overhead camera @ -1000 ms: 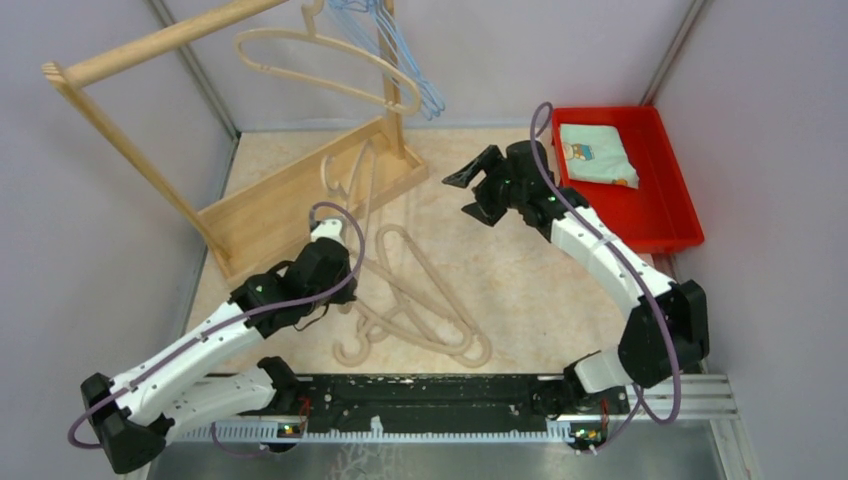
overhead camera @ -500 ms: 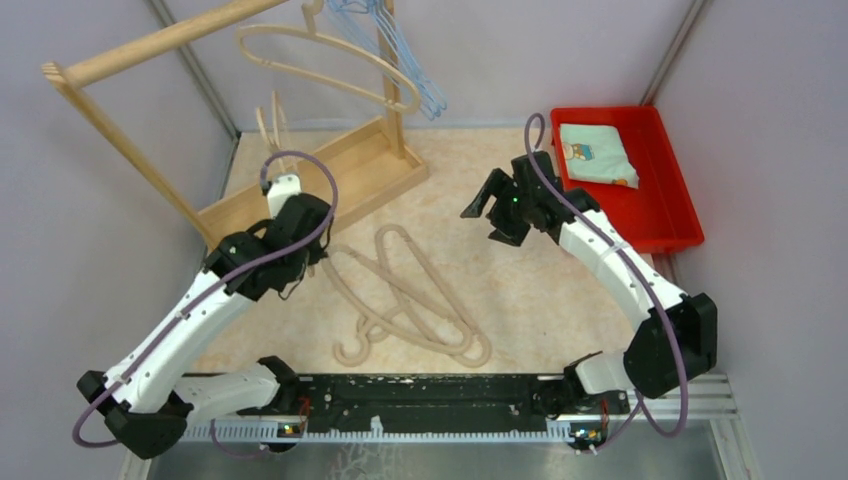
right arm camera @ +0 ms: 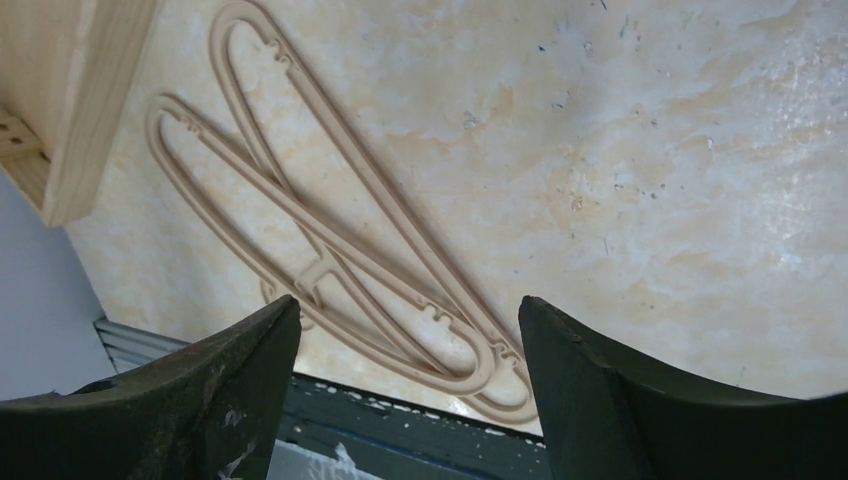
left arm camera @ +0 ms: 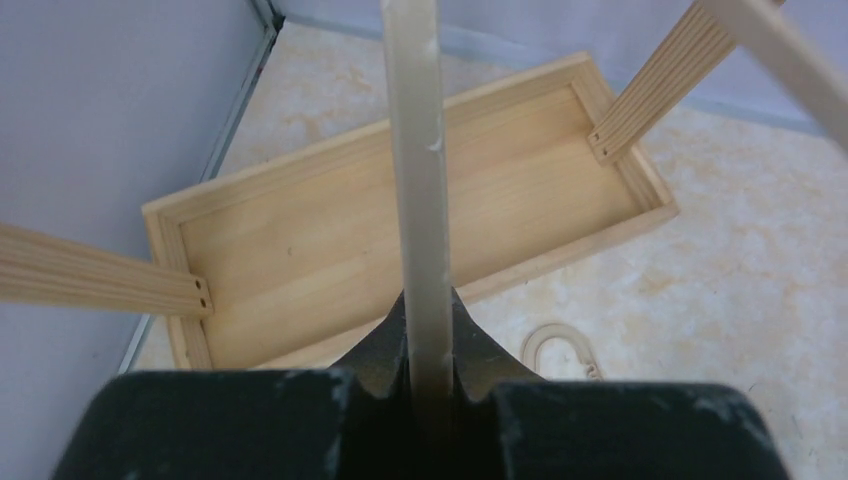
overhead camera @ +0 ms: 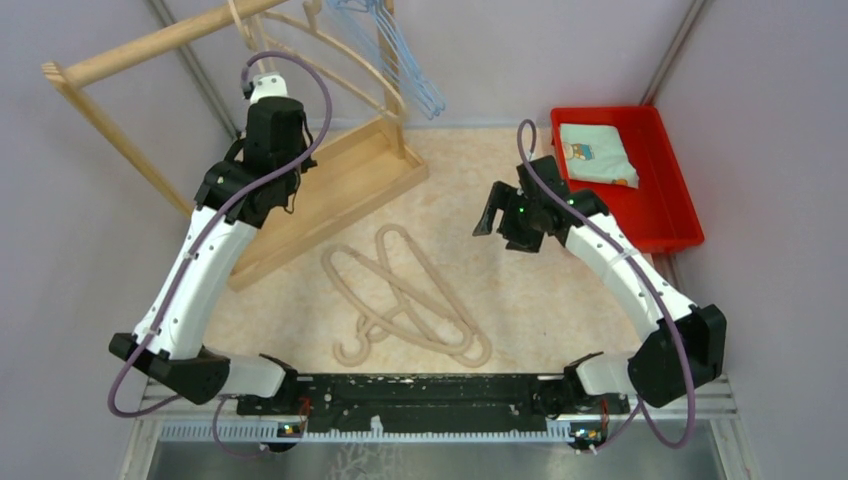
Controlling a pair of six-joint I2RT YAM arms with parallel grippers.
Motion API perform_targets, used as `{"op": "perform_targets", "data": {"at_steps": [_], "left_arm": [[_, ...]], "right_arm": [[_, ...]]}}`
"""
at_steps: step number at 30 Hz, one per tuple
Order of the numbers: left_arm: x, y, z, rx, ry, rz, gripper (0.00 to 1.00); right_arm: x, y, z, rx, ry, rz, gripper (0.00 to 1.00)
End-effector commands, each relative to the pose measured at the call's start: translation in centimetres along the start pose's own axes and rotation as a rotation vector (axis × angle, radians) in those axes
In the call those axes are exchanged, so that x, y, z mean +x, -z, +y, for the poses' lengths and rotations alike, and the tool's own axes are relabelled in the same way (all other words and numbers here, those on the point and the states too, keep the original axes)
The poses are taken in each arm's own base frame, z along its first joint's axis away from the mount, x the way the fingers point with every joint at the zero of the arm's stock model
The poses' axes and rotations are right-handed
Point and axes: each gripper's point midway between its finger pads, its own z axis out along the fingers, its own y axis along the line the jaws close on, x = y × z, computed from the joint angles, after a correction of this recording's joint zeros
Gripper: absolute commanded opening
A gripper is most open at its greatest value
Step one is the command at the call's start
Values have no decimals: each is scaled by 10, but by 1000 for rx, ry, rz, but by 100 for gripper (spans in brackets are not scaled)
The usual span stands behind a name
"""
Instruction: Organize the hangers
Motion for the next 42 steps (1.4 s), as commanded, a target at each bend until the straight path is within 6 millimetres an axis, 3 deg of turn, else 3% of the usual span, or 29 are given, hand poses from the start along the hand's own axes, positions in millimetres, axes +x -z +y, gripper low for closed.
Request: {"op": "perform_targets", "data": {"at_steps": [1,11,17,21,27,32,33,35,38,42], "left_arm": [[-42,-1,-5,0,-8,-102,0],[-35,-30,-29,-4,-38,-39,0],[-37,-49,-32,-12,-34,-2,0],[-40,-61,-29,-5,0,16,0],[-17,-74,-38,22,-13,103,0],[-10,-72,-44,62,-18,131,0],[-10,-70,-44,70,-12,129,6],[-15,-62,-42,89,-1,111,30],[-22,-45,-34,110,10,80,37],[-19,-26,-30,161,19,76,48]], "right_arm": [[4,9,-11,7,55,-15,80],[-9,8,-20,-12,67,-4,80],[-17,14,-23,-30,58,-17,80],[-14,16,-27,-34,59,-15,80],[-2,17,-39,-28,55,5,81],[6,14,-45,-25,55,26,84],[7,13,-46,-24,59,30,85],[10,12,-48,-26,72,41,90],[14,13,-51,-23,106,52,98],[22,11,-55,-28,134,71,99]]}}
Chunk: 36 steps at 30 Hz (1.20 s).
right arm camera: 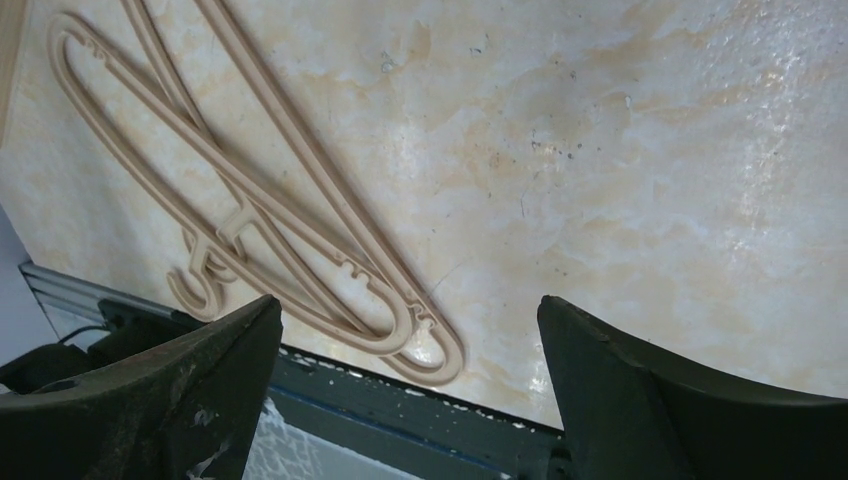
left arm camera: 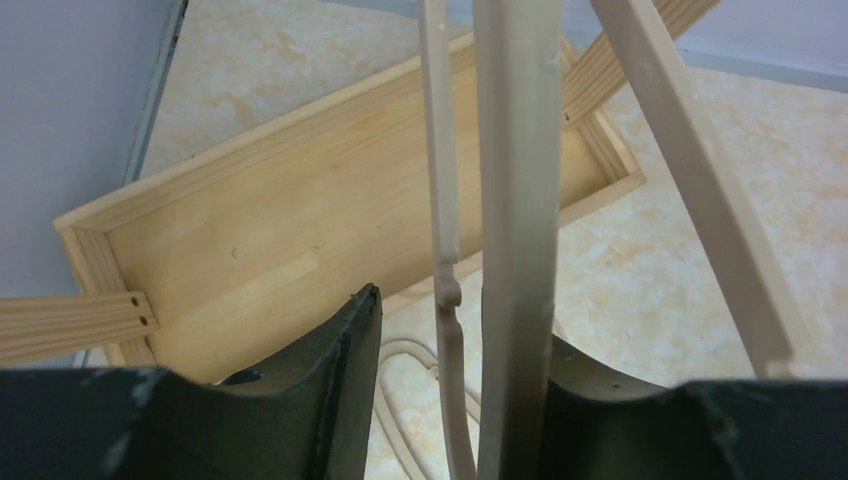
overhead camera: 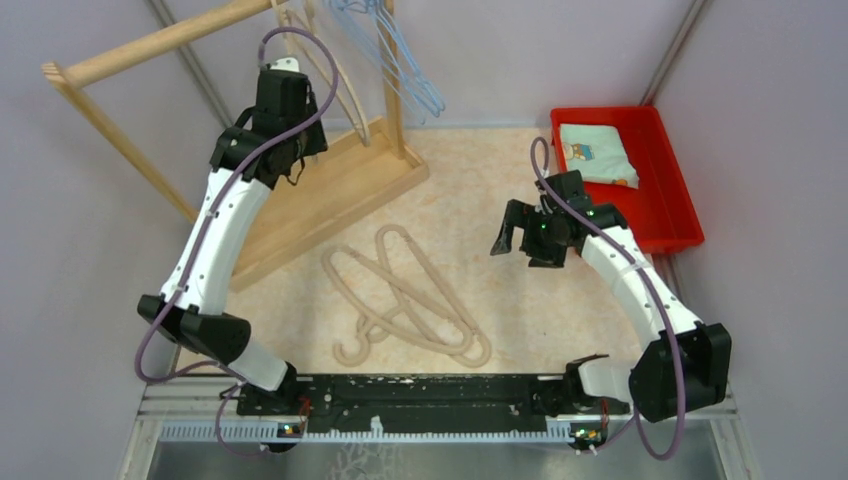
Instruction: Organize the hangers
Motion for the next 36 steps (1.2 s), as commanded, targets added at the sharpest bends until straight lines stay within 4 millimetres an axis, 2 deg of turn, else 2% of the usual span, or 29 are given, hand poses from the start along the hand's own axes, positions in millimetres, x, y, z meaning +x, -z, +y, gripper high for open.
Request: {"op": "perform_targets", "data": {"at_steps": [1,6,8,11,14,19,23,26,31,33,36], "left_arm": [[-6,35,3,87,34,-38,52],[18,59,-2,213,68,-29,63],[29,72,-7,294,80,-36,64],[34,92,-11,387,111,-83,63],[61,97,-9,419,108,-40,61],[111,93,-3,423,119,47,59],[155,89,5,409,130,118,57],[180,85,11,388,146,154,57],[194,81,17,351,151,185,56],[192,80,18,341,133,184,56],[183,81,18,340,116,174,55]], "right_arm": [[2,7,3,-44,66,-23,99],[8,1,6,-54,86,-10,99],[10,-2,11,-47,118,-12,99],[16,-8,23,-28,182,-9,99],[24,-19,44,-28,254,0,97],[31,-42,78,-31,354,22,92],[39,-60,114,-45,472,30,88],[44,-75,142,-68,557,41,86],[48,-105,182,-98,631,53,82],[52,-120,189,-105,635,66,80],[59,-140,194,-121,640,95,71]]}}
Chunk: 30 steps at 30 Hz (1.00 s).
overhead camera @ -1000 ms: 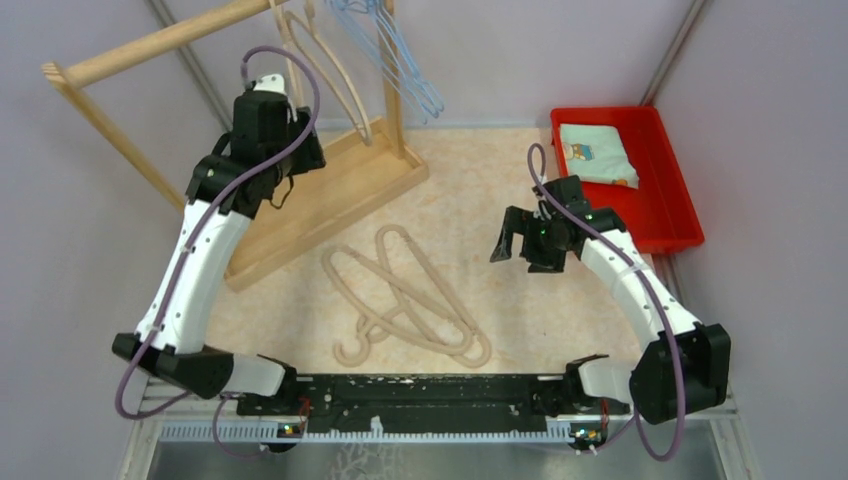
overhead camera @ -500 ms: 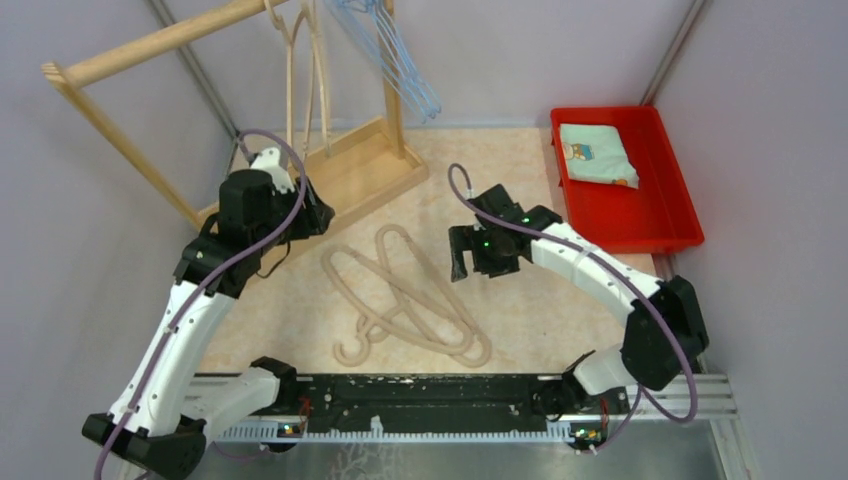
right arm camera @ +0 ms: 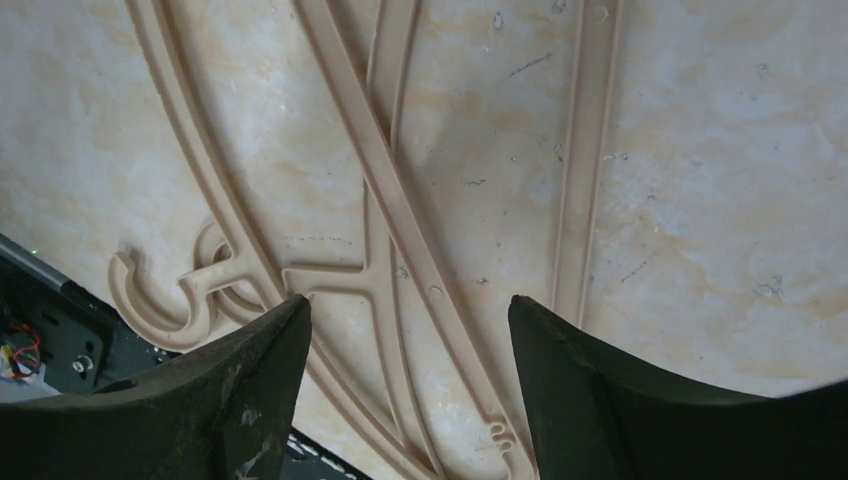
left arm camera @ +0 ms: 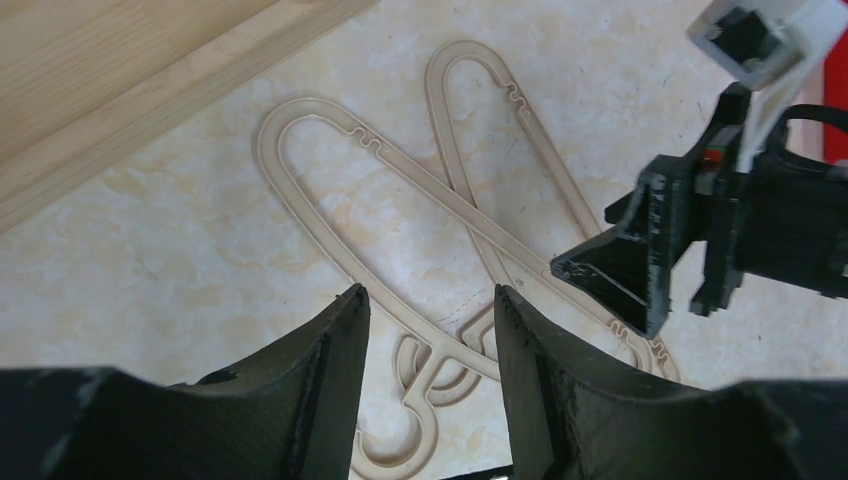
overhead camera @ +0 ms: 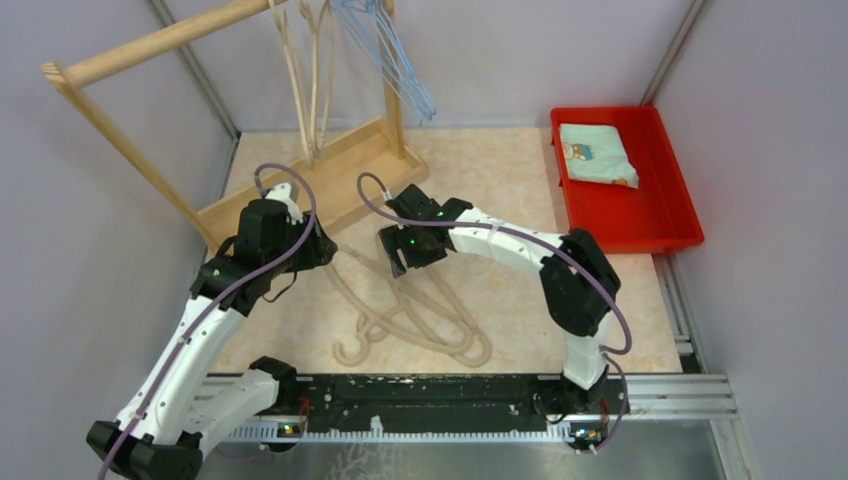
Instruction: Organize the hangers
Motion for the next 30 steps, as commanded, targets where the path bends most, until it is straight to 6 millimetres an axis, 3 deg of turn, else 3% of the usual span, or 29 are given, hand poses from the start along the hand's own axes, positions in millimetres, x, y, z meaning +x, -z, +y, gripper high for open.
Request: {"op": "perform_targets", "data": {"at_steps": [1,6,10,15,20,23,24,30], "left_arm": [[-18,5,-8,13,-18,-38,55],[-20,8,-12,29,-3,-39,54],[-16,9,-9,18,-1,-29,54],[-16,9,-10,19,-9,-23,54],[-20,10,-12,26,-9,-25,53],[-19,10,-13,27,-11,-20,53],[-19,10,-13,28,-12,-19,53],[-24,12,-18,42,-11,-24,53]], "right_arm": [[-20,-23,16,-41,34,-38,69],[-5,-56,27,-39,86,30,65],[9,-71,35,-29,131,67,64],[25,-81,23,14,128,97,61],[31,-83,11,64,142,112,42],[31,-81,7,93,141,109,6],[30,-80,5,106,139,105,0],[14,-59,-5,165,109,41,0]]}}
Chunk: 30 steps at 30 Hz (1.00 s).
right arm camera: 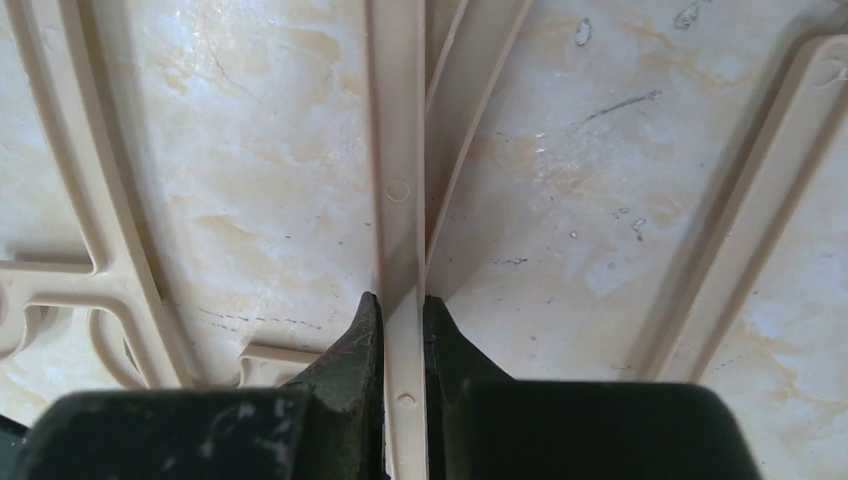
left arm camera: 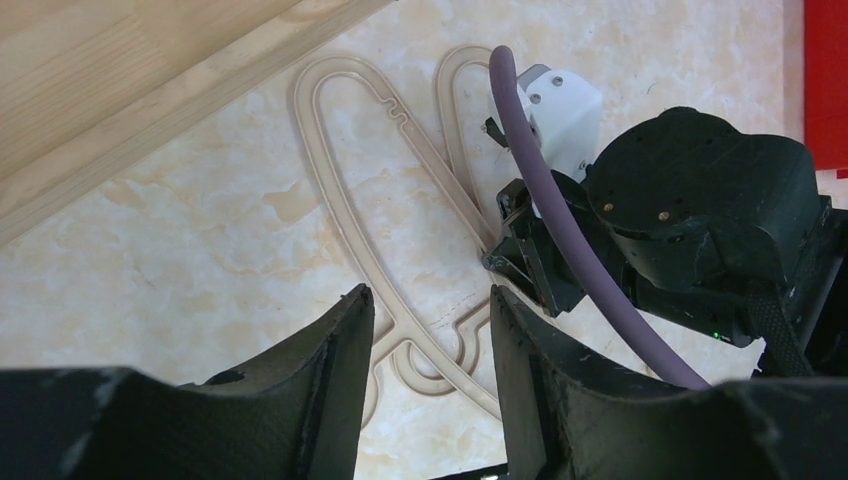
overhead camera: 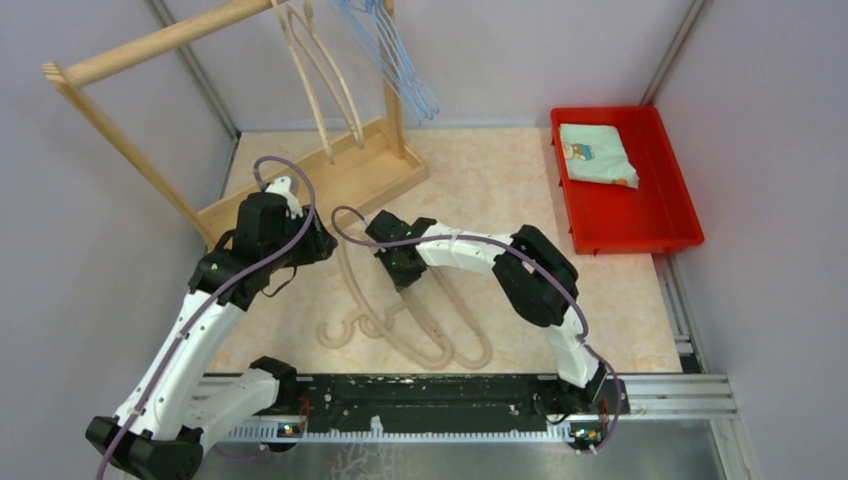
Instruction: Organize the hangers
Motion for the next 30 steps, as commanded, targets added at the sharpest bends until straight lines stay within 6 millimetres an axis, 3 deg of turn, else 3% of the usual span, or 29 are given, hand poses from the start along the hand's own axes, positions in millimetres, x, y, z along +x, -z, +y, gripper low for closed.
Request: {"op": "perform_targets", "data": {"at_steps": [1,5,12,17,22,30], "left_arm": [[-13,10,-11,42,-6,-24,53],[-15,14,-14,54,1,-24,52],[-8,13,-22,93,14,6,51],[1,9,-31,146,44,30,51],[13,7,-61,277,77,42,50],[31,9,-131,521,46,32,52]], "right_arm": [[-16,30,-18,72,-37,-78,0],[-28,72,-34,69,-95,-128,0],[-29,149,-106,128,-253,-240,0],[-31,174,-144,174,-367,-313,0],[-52,188,-142,104,-463,-418,0],[-101,192,-111,-130,-621,-562,0]]}}
